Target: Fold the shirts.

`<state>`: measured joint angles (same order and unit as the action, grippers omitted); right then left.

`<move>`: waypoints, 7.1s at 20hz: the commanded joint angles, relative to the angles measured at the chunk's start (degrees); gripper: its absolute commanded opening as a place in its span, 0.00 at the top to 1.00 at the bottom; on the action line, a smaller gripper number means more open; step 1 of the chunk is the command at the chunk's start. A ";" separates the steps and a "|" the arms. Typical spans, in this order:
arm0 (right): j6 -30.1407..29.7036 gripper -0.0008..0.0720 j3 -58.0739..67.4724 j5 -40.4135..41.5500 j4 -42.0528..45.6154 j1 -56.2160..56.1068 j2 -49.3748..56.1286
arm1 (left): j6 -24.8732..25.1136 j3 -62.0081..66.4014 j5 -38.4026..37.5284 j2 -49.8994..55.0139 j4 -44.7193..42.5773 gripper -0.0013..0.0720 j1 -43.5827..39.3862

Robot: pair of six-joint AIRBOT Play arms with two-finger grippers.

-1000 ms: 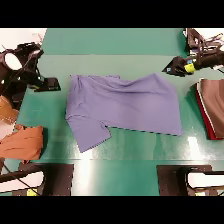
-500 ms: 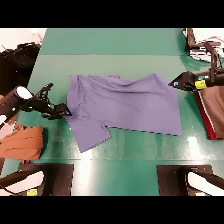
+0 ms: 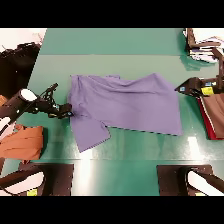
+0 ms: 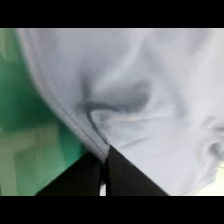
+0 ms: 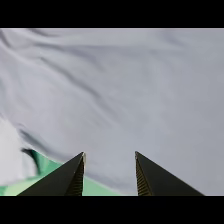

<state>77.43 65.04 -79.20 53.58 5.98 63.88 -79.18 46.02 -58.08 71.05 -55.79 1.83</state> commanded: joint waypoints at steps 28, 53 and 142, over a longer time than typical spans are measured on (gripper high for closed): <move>2.03 0.96 -27.15 11.63 4.46 7.02 -10.49 | -1.05 9.29 -2.45 -12.94 -3.98 0.95 -0.24; 6.60 0.97 45.29 -8.90 19.43 4.46 0.96 | -4.81 56.74 -15.23 -15.61 -8.44 0.95 -0.24; 6.16 0.96 -28.83 -4.20 19.28 0.46 -13.07 | -8.22 -12.35 -14.75 -28.35 -5.01 0.95 -0.17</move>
<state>83.09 35.16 -79.29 68.84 7.92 55.48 -85.36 33.17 -69.25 46.68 -57.95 1.67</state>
